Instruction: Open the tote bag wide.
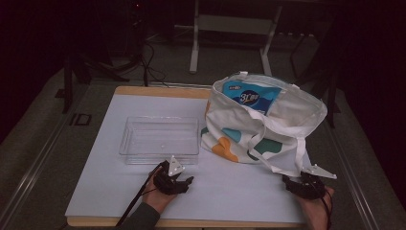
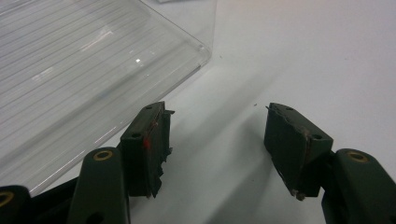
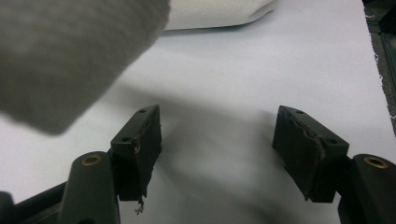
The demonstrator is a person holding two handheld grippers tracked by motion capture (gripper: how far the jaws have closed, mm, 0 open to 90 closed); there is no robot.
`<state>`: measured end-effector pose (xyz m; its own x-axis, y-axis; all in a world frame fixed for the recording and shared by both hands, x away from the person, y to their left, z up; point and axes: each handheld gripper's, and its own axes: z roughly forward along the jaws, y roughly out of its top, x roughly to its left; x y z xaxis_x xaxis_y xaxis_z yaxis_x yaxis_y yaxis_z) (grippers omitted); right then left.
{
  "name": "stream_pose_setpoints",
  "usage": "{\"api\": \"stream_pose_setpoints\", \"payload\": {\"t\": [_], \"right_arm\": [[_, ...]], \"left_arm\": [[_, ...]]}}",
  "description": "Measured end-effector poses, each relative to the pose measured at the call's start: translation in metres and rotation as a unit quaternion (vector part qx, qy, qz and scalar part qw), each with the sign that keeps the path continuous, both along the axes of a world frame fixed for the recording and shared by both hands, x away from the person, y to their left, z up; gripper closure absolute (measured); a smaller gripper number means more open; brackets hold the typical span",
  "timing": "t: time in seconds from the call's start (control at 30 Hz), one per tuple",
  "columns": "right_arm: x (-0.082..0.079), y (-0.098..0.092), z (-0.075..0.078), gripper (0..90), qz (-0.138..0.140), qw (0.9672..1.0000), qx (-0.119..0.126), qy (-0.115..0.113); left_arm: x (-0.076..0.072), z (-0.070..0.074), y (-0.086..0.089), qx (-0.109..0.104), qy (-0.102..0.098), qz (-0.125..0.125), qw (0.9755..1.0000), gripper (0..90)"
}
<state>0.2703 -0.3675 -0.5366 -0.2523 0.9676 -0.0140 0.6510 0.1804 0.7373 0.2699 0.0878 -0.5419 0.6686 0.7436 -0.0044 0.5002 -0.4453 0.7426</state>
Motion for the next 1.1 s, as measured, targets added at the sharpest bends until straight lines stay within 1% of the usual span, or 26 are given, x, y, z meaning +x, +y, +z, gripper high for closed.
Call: {"api": "stream_pose_setpoints", "payload": {"t": [0.23, 0.3, 0.37, 0.4, 0.43, 0.47, 0.5, 0.53, 0.57, 0.6, 0.63, 0.67, 0.7, 0.73, 0.77, 0.8, 0.83, 0.87, 0.9, 0.97, 1.0, 1.03, 1.07, 1.1], "right_arm": [[0.0, 0.0, 0.0, 33.6, 0.001, 1.0, -0.001, 0.0], [0.0, 0.0, 0.0, 34.0, 0.001, 1.0, 0.0, 0.0], [0.0, -0.001, 0.0, 35.5, 0.001, 1.0, 0.0, -0.001], [0.0, -0.001, 0.0, 38.1, -0.002, 1.0, 0.001, -0.002], [-0.001, -0.003, 0.001, 45.7, -0.002, 1.0, 0.004, -0.005], [-0.002, -0.005, 0.002, 49.2, 0.0, 1.0, 0.004, -0.005], [-0.002, -0.005, 0.002, 49.2, 0.0, 1.0, 0.004, -0.005], [-0.003, -0.007, 0.002, 55.1, 0.002, 1.0, -0.001, -0.006], [-0.004, -0.008, 0.002, 57.2, 0.001, 1.0, 0.004, -0.006], [-0.004, -0.008, 0.002, 57.2, 0.001, 1.0, 0.004, -0.006], [-0.004, -0.011, 0.003, 60.8, 0.002, 1.0, 0.006, -0.005], [-0.004, -0.013, 0.004, 62.2, 0.004, 1.0, 0.008, -0.004], [-0.004, -0.014, 0.005, 63.6, 0.001, 0.9999, 0.014, -0.004], [-0.004, -0.016, 0.005, 65.4, 0.001, 0.9998, 0.02, -0.005], [-0.003, -0.017, 0.007, 68.8, 0.003, 0.9996, 0.027, -0.006], [-0.003, -0.017, 0.008, 72.2, 0.004, 0.9996, 0.027, -0.007], [-0.003, -0.017, 0.008, 72.2, 0.004, 0.9996, 0.027, -0.007], [-0.002, -0.017, 0.012, 79.8, 0.009, 0.9996, 0.023, -0.009], [-0.002, -0.017, 0.014, 83.2, 0.013, 0.9996, 0.023, -0.009], [-0.001, -0.016, 0.018, 85.6, 0.015, 0.9997, 0.016, -0.014], [0.0, -0.016, 0.02, 86.0, 0.019, 0.9995, 0.018, -0.017], [0.0, -0.016, 0.02, 86.0, 0.019, 0.9995, 0.018, -0.017], [0.002, -0.017, 0.026, 84.6, 0.02, 0.9994, 0.017, -0.021], [0.002, -0.017, 0.026, 84.6, 0.02, 0.9994, 0.017, -0.021]], "left_arm": [[0.0, 0.0, 0.0, 0.002, -0.001, -0.004, 1.0, 41.7], [-0.001, 0.0, 0.0, 0.002, -0.002, -0.007, 1.0, 43.3], [-0.001, 0.0, 0.0, 0.0, -0.004, -0.009, 1.0, 46.9], [-0.001, 0.001, 0.0, 0.003, -0.004, -0.013, 0.9999, 46.9], [-0.001, 0.001, 0.0, 0.002, -0.003, -0.015, 0.9999, 49.2], [-0.002, 0.002, 0.001, 0.003, -0.004, -0.017, 0.9999, 50.1], [-0.002, 0.002, 0.001, 0.003, -0.004, -0.017, 0.9999, 50.7], [-0.002, 0.006, 0.003, -0.003, -0.005, -0.021, 0.9998, 51.5], [-0.003, 0.009, 0.003, -0.004, -0.006, -0.023, 0.9997, 52.0], [-0.003, 0.009, 0.003, -0.004, -0.006, -0.023, 0.9997, 52.2], [-0.004, 0.015, 0.004, -0.005, -0.012, -0.03, 0.9995, 52.7], [-0.006, 0.018, 0.005, -0.005, -0.017, -0.034, 0.9993, 53.1], [-0.006, 0.018, 0.005, -0.005, -0.017, -0.034, 0.9993, 53.5], [-0.007, 0.021, 0.005, -0.001, -0.022, -0.041, 0.9989, 53.4], [-0.008, 0.027, 0.006, 0.013, -0.034, -0.058, 0.9977, 53.3], [-0.008, 0.03, 0.006, 0.014, -0.036, -0.062, 0.9973, 53.3], [-0.008, 0.03, 0.006, 0.014, -0.036, -0.062, 0.9973, 53.5], [-0.008, 0.036, 0.009, 0.005, -0.035, -0.07, 0.9969, 54.4], [-0.007, 0.039, 0.01, 0.0, -0.037, -0.073, 0.9967, 55.2], [-0.007, 0.044, 0.012, -0.004, -0.043, -0.076, 0.9962, 55.8], [-0.007, 0.046, 0.012, -0.005, -0.047, -0.077, 0.9959, 55.9], [-0.007, 0.046, 0.012, -0.005, -0.047, -0.077, 0.9959, 56.0], [-0.006, 0.049, 0.01, -0.009, -0.051, -0.08, 0.9955, 56.1], [-0.006, 0.049, 0.01, -0.009, -0.051, -0.08, 0.9955, 56.1]]}}
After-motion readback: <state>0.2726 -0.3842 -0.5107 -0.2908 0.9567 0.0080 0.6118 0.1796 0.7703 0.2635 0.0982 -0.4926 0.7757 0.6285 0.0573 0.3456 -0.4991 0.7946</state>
